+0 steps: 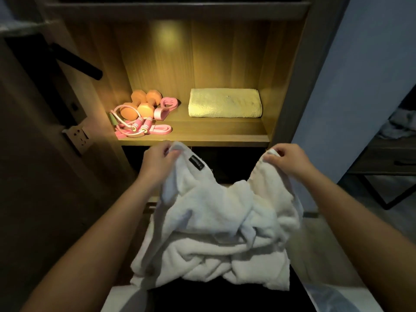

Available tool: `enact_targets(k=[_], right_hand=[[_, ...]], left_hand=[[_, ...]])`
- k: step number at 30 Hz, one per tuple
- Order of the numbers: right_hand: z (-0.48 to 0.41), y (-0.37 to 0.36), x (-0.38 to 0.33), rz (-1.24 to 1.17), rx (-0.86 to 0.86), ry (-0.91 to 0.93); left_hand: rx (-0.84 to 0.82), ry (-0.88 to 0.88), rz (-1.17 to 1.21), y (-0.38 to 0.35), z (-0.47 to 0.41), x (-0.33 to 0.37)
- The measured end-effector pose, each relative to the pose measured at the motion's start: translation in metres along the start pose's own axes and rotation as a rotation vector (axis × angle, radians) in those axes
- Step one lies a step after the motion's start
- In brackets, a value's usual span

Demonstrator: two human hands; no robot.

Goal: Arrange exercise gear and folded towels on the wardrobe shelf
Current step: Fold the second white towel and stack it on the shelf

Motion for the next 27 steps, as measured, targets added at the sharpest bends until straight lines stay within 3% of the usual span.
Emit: enact_targets(k=[7, 11, 13, 19, 24, 27], right_hand=[[-0.059, 0.14, 0.015, -0.212, 0.518, -0.106], [-0.077, 0.206, 0.012, -0.231, 0.702, -0.147], [-0.085, 0.228, 0.005, -0.225, 0.756, -0.133], [-0.106, 0.281, -0.051, -0.183, 0.907, 0.007], [-0.109, 0.266, -0.056, -0.053, 0.803, -0.079], [-0.111, 0.27, -0.074, -0.073, 0.916, 0.035]], left_hand=[[0.428, 0.076, 0.078, 0.138, -0.079, 0.041], [0.631, 0.21, 0.206, 0.204, -0.089, 0.051], [0.697, 0.237, 0.234, 0.228, -0.091, 0.06], [0.824, 0.092, 0.248, 0.277, -0.102, 0.113], [0.793, 0.144, 0.156, 0.267, -0.112, 0.108], [0.818, 0.077, 0.228, 0.259, -0.118, 0.116]])
Point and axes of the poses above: each hand's wrist, its own z-axis away from the middle knuckle, its own y-axis out of the back of the hand, x = y × z, the point moved 6 cm from there along -z, towards the middle knuckle, and after that the axes turned 10 degrees about y, right-handed, at the moved point
